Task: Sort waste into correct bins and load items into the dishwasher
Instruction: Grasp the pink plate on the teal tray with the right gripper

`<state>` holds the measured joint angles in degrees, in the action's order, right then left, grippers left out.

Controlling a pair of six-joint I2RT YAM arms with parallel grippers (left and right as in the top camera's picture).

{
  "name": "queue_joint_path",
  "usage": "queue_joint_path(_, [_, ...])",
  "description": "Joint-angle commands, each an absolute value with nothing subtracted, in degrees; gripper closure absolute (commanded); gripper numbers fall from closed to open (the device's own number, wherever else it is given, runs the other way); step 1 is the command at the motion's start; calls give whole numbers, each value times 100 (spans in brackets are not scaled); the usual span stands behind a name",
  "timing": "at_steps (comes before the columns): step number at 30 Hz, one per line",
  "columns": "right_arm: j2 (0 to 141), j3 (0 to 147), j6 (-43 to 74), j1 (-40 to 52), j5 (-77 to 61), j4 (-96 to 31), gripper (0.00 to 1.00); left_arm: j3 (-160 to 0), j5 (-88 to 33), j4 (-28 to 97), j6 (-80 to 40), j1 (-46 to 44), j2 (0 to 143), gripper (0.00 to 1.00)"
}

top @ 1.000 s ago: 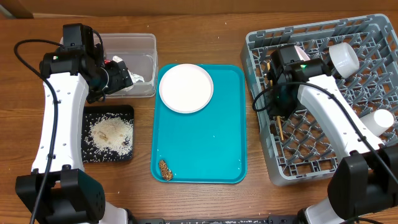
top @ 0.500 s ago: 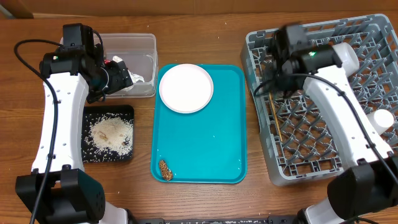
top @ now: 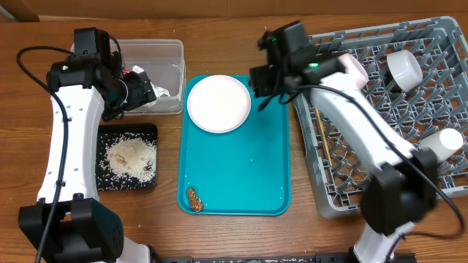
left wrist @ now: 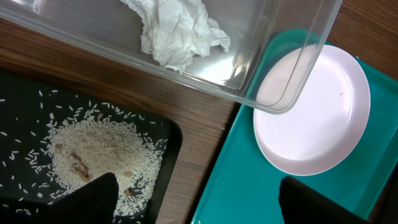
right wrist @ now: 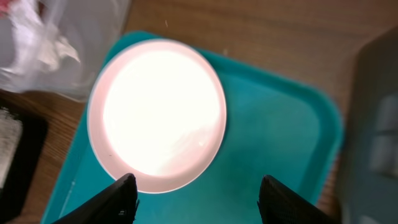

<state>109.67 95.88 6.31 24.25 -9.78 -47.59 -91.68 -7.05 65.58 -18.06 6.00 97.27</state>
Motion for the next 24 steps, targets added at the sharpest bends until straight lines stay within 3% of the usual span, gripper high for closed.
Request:
queue_joint_path(1, [11716,9596,1118,2497,-1044,-4661,35,-9273,-705,6554,-1846,554,9579,16])
queue_joint_path(11, [12748,9596,1225,2504,-1262,-4506,34,-9273,-707,6560,-1846,554,9579,16])
queue_joint_path(13, [12903,9596,1225,2504,-1253,-4554,43,-9273,-705,6563,-1846,554,9579,16])
queue_joint_path(16, [12991,9596,1227,2502,-1251,-4670,69,-9273,-707,6558,-1848,554,9579,16])
queue_joint_path(20, [12988,9627,1229,2499,-1094,-4829,92,-9273,-707,6543,-1848,554,9579,16])
queue_joint_path(24, [12973,9706,1227,2458,-827,-5111,96,-9273,-707,6532,-1848,554,9579,16])
